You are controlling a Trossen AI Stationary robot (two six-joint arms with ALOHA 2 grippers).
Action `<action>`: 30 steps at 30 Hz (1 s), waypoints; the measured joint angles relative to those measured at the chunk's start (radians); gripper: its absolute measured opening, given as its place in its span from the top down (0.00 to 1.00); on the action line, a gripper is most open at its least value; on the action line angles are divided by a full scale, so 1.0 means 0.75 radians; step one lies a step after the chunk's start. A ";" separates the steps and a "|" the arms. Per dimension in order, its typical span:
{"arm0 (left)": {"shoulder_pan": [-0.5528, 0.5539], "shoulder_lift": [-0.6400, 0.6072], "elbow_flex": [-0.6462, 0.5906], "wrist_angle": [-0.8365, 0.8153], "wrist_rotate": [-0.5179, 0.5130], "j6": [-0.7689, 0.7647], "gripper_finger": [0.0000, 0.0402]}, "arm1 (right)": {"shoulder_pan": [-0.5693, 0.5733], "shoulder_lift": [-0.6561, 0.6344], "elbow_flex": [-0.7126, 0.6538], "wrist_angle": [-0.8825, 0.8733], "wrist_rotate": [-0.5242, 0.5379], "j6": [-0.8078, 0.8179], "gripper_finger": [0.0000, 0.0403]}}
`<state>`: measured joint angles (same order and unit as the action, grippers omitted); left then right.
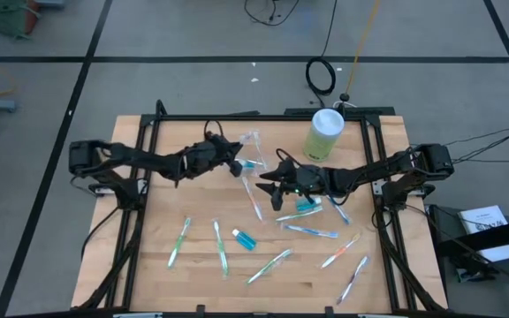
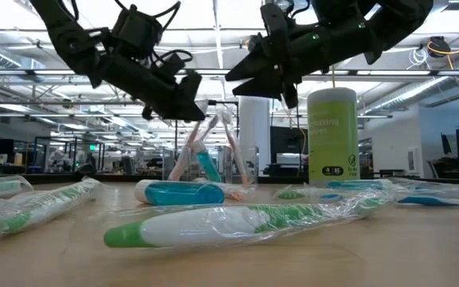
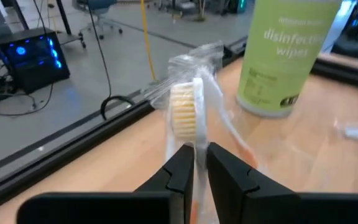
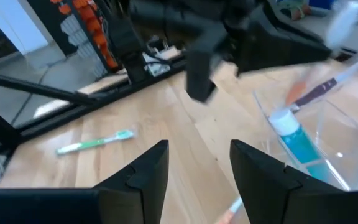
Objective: Pick & Place toothbrushing station
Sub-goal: Put the orange toothbrush into the transparent organizer, then put the blue mouthwash into the transparent organizer
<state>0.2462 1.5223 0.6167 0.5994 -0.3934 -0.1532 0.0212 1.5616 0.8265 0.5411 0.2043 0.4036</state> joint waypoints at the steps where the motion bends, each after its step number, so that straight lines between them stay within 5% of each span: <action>1: 0.000 -0.037 0.000 -0.060 0.000 0.007 0.86 | 0.000 0.000 0.000 -0.013 0.000 -0.003 0.59; 7: 0.000 -0.224 0.000 -0.345 0.023 0.040 0.73 | 0.009 0.000 0.000 -0.114 0.001 -0.006 0.59; 16: 0.000 -0.519 -0.001 -0.610 0.251 0.090 0.57 | 0.037 0.000 0.000 -0.237 0.001 -0.006 0.59; 22: -0.003 -0.664 -0.001 -0.619 0.450 0.157 0.56 | 0.023 0.000 0.000 -0.240 0.002 -0.005 0.59; 30: -0.003 -0.727 0.000 -0.737 0.338 0.062 0.61 | -0.015 0.000 0.000 -0.229 0.000 -0.018 0.59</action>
<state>0.2436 0.9768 0.6167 0.0468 -0.1400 -0.1068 0.0101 1.5616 0.8265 0.3691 0.2043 0.3900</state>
